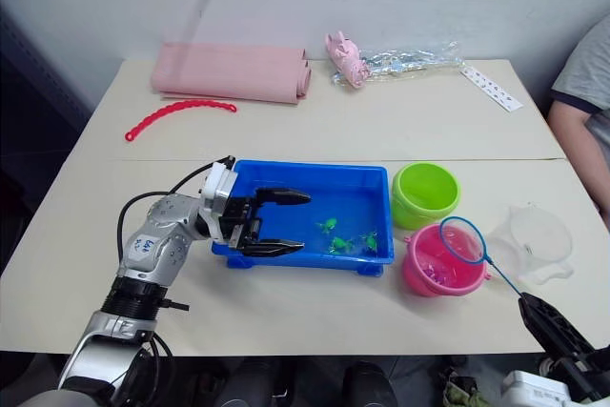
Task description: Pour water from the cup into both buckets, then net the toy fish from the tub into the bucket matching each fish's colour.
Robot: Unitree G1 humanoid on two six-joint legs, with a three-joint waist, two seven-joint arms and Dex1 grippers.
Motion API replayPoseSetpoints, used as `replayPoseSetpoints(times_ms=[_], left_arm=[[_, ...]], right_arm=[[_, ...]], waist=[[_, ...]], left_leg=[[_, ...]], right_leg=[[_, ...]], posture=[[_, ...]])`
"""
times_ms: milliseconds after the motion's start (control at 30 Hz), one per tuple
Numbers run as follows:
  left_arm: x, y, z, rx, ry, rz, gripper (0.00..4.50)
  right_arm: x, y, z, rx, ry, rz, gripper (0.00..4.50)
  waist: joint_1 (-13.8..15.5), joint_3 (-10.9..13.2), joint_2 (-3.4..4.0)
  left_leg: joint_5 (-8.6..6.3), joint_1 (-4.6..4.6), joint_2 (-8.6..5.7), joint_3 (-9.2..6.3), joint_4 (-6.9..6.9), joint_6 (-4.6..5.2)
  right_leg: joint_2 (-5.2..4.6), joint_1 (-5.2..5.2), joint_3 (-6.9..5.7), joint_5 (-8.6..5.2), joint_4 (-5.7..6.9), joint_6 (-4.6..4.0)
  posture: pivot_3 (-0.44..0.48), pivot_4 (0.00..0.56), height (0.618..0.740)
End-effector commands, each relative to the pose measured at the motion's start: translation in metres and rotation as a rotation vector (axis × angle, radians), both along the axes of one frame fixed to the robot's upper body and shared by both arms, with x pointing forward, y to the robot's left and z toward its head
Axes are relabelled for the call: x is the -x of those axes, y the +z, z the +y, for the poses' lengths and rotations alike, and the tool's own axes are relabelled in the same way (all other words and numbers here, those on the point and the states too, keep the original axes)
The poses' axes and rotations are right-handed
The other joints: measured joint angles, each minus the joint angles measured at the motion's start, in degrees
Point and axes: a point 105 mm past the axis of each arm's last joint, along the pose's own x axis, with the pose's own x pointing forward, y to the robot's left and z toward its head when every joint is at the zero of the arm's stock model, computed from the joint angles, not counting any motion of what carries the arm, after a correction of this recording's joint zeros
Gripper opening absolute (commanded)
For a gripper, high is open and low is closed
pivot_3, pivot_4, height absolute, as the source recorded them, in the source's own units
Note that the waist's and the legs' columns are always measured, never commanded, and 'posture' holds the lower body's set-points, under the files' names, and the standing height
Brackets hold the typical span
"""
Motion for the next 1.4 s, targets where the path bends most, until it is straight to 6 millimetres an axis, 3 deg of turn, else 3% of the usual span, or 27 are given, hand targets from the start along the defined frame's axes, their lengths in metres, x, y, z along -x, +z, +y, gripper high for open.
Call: replayPoseSetpoints(times_ms=[33, 200, 333, 467, 633, 733, 833, 967, 1067, 1200, 1400], left_arm=[[0.003, 0.006, 0.001, 0.015, -0.013, -0.037, 4.44], [-0.003, 0.011, 0.020, 0.041, 0.047, -0.021, 4.44], [-0.006, 0.007, 0.050, 0.007, 0.138, 0.002, 4.44], [-0.008, 0.003, 0.076, -0.025, 0.248, -0.006, 4.44], [-0.006, 0.002, 0.096, -0.046, 0.367, -0.029, 4.44], [-0.002, 0.000, 0.102, -0.054, 0.415, -0.036, 4.44], [0.000, 0.000, 0.103, -0.049, 0.442, -0.040, 4.44], [0.005, -0.005, 0.102, -0.057, 0.459, -0.043, 4.44], [0.003, -0.006, 0.100, -0.057, 0.463, -0.044, 4.44], [0.000, -0.007, 0.094, -0.051, 0.455, -0.051, 4.44], [-0.003, -0.008, 0.089, -0.046, 0.441, -0.053, 4.44]], right_arm=[[0.005, 0.004, -0.006, -0.057, -0.029, -0.038, 0.00], [-0.003, 0.018, -0.008, -0.601, -0.055, -0.005, 0.00], [-0.021, 0.045, 0.013, -0.810, 0.099, 0.125, 0.00], [-0.042, 0.048, 0.041, -0.863, 0.228, 0.385, 0.00], [-0.084, 0.051, 0.054, -0.744, 0.276, 0.616, 0.00], [-0.115, 0.053, 0.055, -0.627, 0.219, 0.641, 0.00], [-0.129, 0.053, 0.059, -0.600, 0.212, 0.674, 0.00], [-0.158, 0.048, 0.059, -0.299, 0.152, 0.676, 0.00], [-0.178, 0.055, 0.073, -0.275, 0.173, 0.671, 0.00], [-0.194, 0.065, 0.090, -0.101, 0.168, 0.643, 0.00], [-0.196, 0.069, 0.106, 0.110, 0.185, 0.606, 0.00]], waist=[[-0.1, 0.0, 0.00], [-0.3, 0.0, 0.00], [-1.3, 0.0, 0.02], [-1.4, 0.0, 0.01], [-1.0, 0.0, -0.04], [-1.4, 0.1, 0.05], [-1.1, 0.1, 0.00], [-1.5, 0.2, 0.15], [-1.8, 0.3, 0.12], [-1.7, 0.3, 0.22], [-1.5, 0.3, 0.22]], left_leg=[[0.00, 0.00, 0.00, 0.01, 0.00, 0.00], [0.02, 0.01, 0.01, 0.00, 0.00, 0.02], [0.06, 0.08, 0.02, 0.01, 0.01, 0.11], [0.05, 0.13, 0.07, -0.03, 0.02, 0.13], [0.01, -0.02, 0.04, -0.05, 0.33, 0.31], [-0.04, -0.07, 0.04, -0.06, 0.48, 0.36], [-0.05, -0.15, 0.05, -0.12, 0.49, 0.38], [-0.09, -0.26, 0.04, -0.11, 0.45, 0.37], [-0.09, -0.30, 0.05, -0.11, 0.48, 0.35], [-0.07, -0.30, 0.06, -0.11, 0.48, 0.32], [-0.09, -0.33, 0.06, -0.13, 0.57, 0.31]], right_leg=[[0.00, 0.00, 0.02, 0.00, 0.00, 0.00], [-0.01, 0.01, 0.03, 0.00, 0.03, -0.01], [-0.03, 0.05, 0.06, 0.00, 0.12, -0.01], [-0.02, 0.06, 0.00, 0.00, 0.24, -0.01], [-0.08, 0.09, -0.09, 0.02, 0.23, 0.02], [-0.15, 0.12, -0.17, 0.03, 0.21, 0.04], [-0.19, 0.06, -0.24, 0.03, 0.15, 0.04], [-0.19, 0.04, -0.30, 0.03, -0.09, 0.04], [-0.16, 0.01, -0.30, 0.04, -0.13, 0.05], [-0.14, -0.05, -0.31, 0.04, 0.00, 0.05], [-0.16, -0.09, -0.30, 0.04, 0.14, 0.05]], posture=[[0.000, 0.150, 0.740], [0.000, 0.150, 0.740], [0.000, 0.150, 0.740], [0.000, 0.150, 0.740], [0.000, 0.150, 0.740], [0.000, 0.150, 0.740], [0.000, 0.150, 0.740], [0.000, 0.150, 0.740], [0.000, 0.150, 0.740], [0.000, 0.150, 0.740], [0.000, 0.150, 0.740]])
